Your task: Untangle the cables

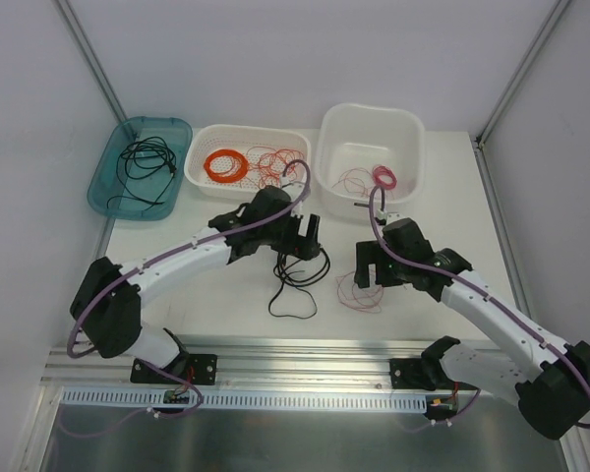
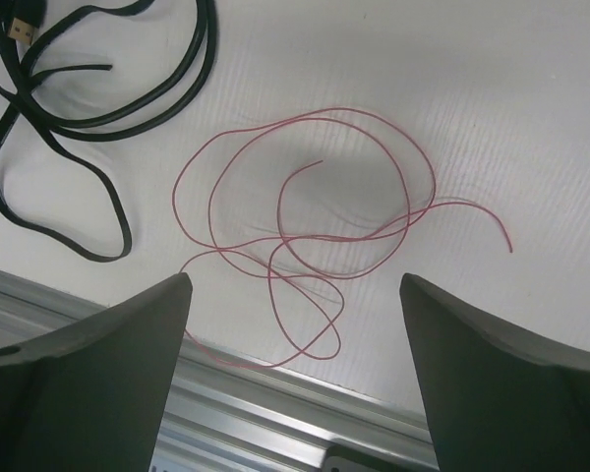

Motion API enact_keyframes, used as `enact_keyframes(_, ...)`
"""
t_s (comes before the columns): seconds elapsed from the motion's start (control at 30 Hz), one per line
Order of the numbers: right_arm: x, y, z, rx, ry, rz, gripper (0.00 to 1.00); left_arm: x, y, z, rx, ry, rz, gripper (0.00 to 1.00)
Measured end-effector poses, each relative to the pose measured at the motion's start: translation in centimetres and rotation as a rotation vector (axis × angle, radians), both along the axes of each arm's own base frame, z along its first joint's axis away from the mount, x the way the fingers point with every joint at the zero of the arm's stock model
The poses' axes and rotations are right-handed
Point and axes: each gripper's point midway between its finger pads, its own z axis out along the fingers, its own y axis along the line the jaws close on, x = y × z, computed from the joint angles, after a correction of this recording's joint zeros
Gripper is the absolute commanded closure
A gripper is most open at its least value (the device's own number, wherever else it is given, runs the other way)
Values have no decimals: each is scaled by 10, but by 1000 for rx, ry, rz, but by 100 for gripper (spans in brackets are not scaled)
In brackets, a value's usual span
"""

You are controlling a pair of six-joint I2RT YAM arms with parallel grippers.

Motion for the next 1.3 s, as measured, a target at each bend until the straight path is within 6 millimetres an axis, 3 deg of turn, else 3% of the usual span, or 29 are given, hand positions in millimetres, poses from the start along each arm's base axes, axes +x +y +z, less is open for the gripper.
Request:
enact_keyframes(0.13,-2,4,-10,1,55,-18,3,18,44,20,-44,-44,111,2)
enact_keyframes(0.27,-11,14,-20,-1,111,20,1,33,95,27,-46,-71,233,1)
enact_keyframes(0.43,-19,35,-25,-26,149,116,0,42,151,26,-5,-109,338,1)
enact_keyframes(0.63,-26,52,-35,-92,197,237,0,38,200,18,73,-157,400,1)
enact_keyframes(0.83,-38,59,-57,-195,277,331,0,32,220,5,159,-179,404,1)
enact_keyframes(1.3,-45,50,-94,-375,338,372,11,35,232,2,237,-208,407,1)
